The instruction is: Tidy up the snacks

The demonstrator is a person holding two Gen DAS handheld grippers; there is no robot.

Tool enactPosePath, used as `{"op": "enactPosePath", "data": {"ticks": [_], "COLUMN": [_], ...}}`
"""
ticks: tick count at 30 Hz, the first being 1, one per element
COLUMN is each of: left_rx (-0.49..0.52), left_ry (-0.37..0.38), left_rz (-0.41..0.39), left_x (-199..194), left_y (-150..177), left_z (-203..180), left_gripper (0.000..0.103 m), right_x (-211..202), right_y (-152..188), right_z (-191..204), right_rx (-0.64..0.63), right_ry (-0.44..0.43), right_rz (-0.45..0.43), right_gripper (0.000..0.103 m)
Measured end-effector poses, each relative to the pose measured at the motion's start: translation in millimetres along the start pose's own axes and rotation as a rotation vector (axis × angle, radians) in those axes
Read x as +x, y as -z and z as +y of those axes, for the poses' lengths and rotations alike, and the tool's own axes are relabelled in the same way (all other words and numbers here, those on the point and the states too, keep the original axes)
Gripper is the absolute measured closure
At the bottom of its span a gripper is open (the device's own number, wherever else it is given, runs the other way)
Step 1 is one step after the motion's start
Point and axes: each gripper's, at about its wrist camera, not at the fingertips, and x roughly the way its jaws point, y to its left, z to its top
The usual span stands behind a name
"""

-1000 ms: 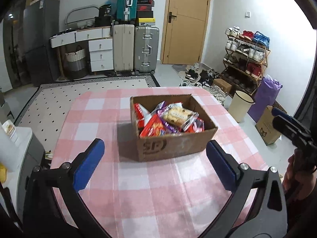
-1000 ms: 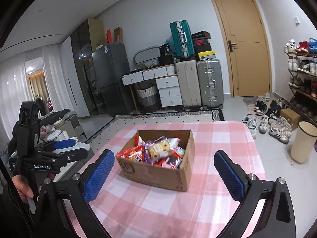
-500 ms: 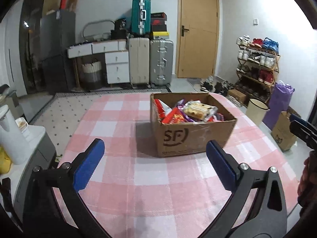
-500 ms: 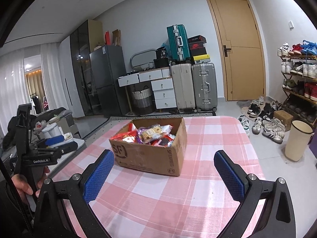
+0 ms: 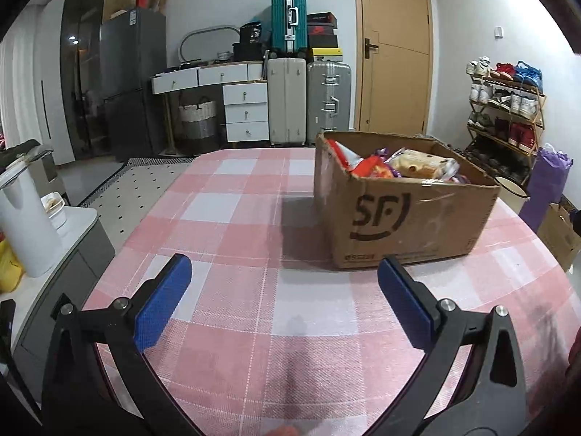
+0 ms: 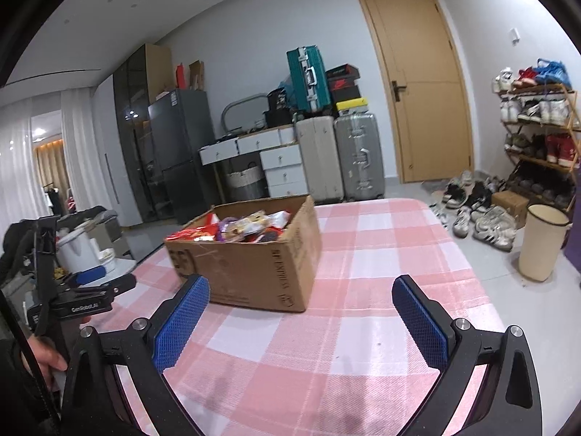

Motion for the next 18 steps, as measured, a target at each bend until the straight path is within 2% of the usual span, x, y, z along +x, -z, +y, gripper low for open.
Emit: {"op": "enactPosePath", "data": {"ticks": [7,12,18], "left_rx": [0.010,0.023,0.031], "left_ry": [-0.012,-0.024,-0.026], "left_rz": [-0.053,-0.102,-0.120], "left_x": [3.1,-3.7,-5.4], "left_y": [8.6,9.4,10.5], "left_z": [-1.0,-5.3,-5.6], "left_gripper": [0.001,0.001,0.001], "right_x": [13.4,12.3,9.1], "right_y": [10.9,12.8,13.6], "right_z": [11.7,8.7,5.4], "right_rx": [-0.099,-0.085,-0.070], "right_ry": [0.023,0.021,0.021], "right_rz": [0.007,0.001,-0.012], "right_gripper": [0.001,0.001,0.000]}}
